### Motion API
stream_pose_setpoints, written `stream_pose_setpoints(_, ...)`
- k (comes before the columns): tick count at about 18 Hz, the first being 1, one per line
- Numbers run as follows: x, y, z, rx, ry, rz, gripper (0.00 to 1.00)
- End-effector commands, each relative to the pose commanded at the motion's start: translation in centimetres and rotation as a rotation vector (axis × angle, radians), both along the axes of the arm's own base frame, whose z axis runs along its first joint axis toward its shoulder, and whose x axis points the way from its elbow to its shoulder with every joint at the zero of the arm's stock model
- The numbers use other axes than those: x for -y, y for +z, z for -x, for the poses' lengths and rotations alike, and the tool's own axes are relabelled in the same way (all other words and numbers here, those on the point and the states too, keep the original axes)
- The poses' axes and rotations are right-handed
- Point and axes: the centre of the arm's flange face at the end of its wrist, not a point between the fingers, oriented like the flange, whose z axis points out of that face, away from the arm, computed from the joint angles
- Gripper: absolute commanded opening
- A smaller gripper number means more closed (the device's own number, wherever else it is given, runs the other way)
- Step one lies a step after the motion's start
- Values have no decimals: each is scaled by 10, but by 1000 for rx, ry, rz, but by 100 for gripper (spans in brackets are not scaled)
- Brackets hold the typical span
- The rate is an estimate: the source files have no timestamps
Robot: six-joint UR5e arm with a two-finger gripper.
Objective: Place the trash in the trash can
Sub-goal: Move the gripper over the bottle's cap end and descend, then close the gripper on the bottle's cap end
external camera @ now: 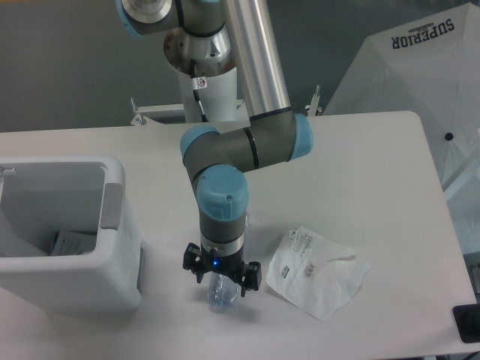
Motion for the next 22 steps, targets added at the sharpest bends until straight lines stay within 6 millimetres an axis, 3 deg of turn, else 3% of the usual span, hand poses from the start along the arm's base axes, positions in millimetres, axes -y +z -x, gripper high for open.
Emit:
stream_pose_setpoints(13, 1, -17, 1, 0, 4, 31, 100)
stream_pose_setpoints(18, 1, -12, 0, -4, 10, 25, 66)
stream_pose_setpoints(22, 1, -12, 0, -5, 10, 26, 61)
